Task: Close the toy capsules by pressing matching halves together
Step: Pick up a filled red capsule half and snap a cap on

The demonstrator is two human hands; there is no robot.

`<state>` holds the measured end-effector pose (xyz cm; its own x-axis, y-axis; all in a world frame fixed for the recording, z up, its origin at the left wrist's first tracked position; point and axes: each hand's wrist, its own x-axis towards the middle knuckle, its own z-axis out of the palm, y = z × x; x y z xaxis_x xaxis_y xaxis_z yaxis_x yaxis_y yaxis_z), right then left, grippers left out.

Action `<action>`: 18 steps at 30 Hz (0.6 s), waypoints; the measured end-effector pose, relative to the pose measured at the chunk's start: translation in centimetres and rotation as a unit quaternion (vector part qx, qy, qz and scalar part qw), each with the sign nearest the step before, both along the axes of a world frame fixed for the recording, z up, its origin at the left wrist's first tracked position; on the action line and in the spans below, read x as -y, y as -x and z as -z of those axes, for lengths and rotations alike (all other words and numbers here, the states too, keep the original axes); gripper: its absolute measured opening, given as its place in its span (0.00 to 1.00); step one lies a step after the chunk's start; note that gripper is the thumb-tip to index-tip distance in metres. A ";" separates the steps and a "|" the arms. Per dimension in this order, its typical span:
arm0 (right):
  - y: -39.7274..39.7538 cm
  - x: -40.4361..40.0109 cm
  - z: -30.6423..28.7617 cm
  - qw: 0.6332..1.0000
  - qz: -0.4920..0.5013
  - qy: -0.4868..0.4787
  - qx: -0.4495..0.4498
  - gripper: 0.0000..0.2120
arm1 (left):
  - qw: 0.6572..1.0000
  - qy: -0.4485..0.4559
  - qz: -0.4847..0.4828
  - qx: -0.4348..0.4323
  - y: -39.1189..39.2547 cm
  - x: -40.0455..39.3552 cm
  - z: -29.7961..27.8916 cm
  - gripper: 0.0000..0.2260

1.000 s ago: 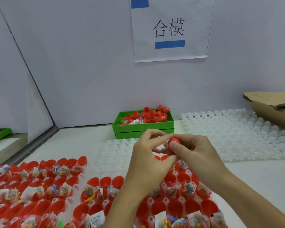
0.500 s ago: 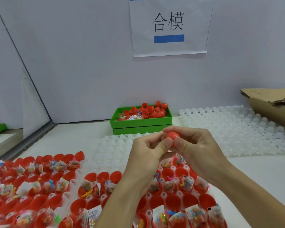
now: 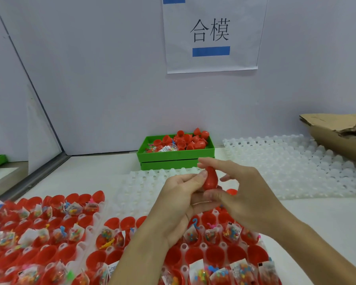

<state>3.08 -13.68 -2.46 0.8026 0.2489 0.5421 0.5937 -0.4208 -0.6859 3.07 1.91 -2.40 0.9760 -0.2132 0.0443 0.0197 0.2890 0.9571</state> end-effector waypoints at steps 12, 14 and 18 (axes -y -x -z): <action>0.5 -0.5 -0.5 0.988 -0.051 -0.149 -0.002 0.21 | 0.982 0.150 0.092 -0.069 1.2 1.1 -0.2 0.17; 0.6 -0.6 -0.5 0.991 -0.022 -0.127 0.023 0.18 | 0.977 0.166 0.109 -0.073 1.3 1.2 -0.2 0.17; 0.6 -0.7 -0.3 0.994 -0.008 -0.097 0.041 0.15 | 0.975 0.172 0.112 -0.087 1.2 1.4 0.0 0.17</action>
